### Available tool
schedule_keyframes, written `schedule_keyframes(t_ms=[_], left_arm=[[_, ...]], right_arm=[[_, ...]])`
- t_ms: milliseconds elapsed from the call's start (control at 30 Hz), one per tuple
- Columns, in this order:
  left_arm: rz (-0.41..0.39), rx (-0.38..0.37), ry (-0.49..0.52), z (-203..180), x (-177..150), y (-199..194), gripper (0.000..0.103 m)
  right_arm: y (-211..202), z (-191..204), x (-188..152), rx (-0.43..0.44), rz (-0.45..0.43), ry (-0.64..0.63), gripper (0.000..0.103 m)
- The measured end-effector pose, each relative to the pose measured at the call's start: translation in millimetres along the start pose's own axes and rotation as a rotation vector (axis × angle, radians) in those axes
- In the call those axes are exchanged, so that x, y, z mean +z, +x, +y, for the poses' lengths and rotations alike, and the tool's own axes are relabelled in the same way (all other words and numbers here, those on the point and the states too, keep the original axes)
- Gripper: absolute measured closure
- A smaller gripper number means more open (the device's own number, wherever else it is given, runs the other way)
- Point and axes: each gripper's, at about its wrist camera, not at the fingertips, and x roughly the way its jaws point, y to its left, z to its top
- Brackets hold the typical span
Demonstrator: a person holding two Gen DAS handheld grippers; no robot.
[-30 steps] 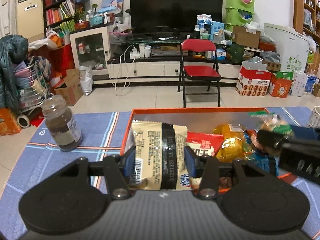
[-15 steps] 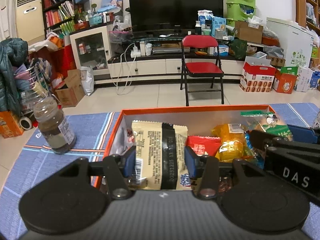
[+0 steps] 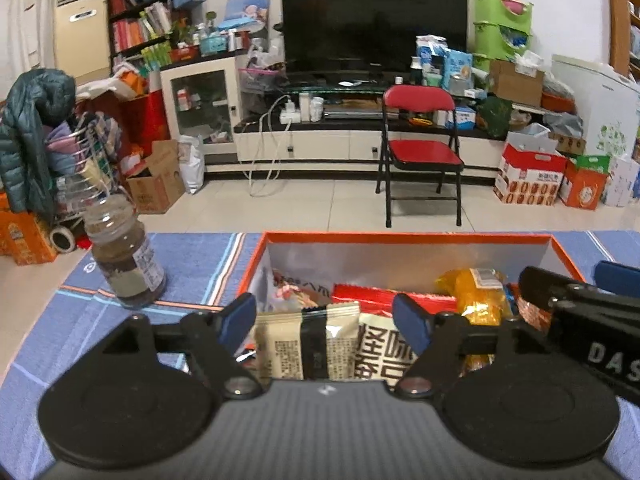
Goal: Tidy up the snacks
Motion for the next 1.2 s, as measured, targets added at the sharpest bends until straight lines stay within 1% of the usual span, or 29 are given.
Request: schedule_keyframes(t_ms=[33,67,100,133,167,233,300,367,433,500,533,600,667,733,800,900,967,1100,1200], left_arm=[[0.000,-0.004,-0.007,2,1,-1,0.023],[-0.002,-0.005,-0.010,3,2,-2,0.018],[-0.009,0.007,-0.013,4,3,-4,0.009],[-0.017,0.028,-0.016,5,4,-6,0.003],[-0.028,0.043,-0.017,5,4,-10,0.001],[-0.035,0.025,-0.014,7,7,-19,0.001],[-0.048,0.011,-0.004,10,10,-32,0.001],[-0.061,0.011,0.010,13,12,-47,0.001],[-0.059,0.011,0.013,17,11,-65,0.001],[-0.051,0.001,0.008,22,8,-84,0.001],[-0.053,0.005,0.014,24,5,-93,0.001],[-0.058,0.023,0.043,26,-5,-110,0.001],[-0.044,0.054,0.064,28,-21,-124,0.001],[-0.021,0.073,0.064,33,-40,-136,0.001],[0.016,0.082,0.057,40,-62,-146,0.001],[0.052,0.079,0.025,51,-88,-157,0.001],[0.076,0.078,0.005,58,-97,-163,0.001],[0.047,0.088,-0.036,66,-109,-171,0.001],[0.054,0.047,-0.047,62,-113,-164,0.001]], right_arm=[[-2,0,0,0.000,-0.007,0.002,0.043],[-4,-1,2,0.000,-0.018,0.004,0.042],[-6,-2,2,-0.001,-0.027,0.007,0.040],[-9,-3,4,-0.004,-0.038,0.011,0.040],[-12,-3,6,-0.007,-0.046,0.016,0.035],[-20,-3,10,-0.010,-0.061,0.022,0.030],[-31,-1,15,-0.008,-0.072,0.013,0.030],[-44,2,17,-0.015,-0.081,-0.006,0.027],[-63,6,19,-0.028,-0.085,-0.032,0.021],[-82,10,20,-0.060,-0.069,-0.062,0.016],[-90,12,18,-0.074,-0.057,-0.075,0.012],[-106,15,11,-0.098,-0.033,-0.096,0.008],[-122,17,-1,-0.114,-0.010,-0.097,0.008],[-138,17,-16,-0.110,0.011,-0.074,0.008],[-149,19,-29,-0.098,0.040,-0.053,0.008],[-159,30,-50,-0.077,0.083,-0.061,0.008],[-163,38,-61,-0.075,0.107,-0.068,0.008],[-167,49,-77,-0.048,0.135,-0.055,0.008],[-169,50,-86,-0.070,0.139,-0.056,0.008]])
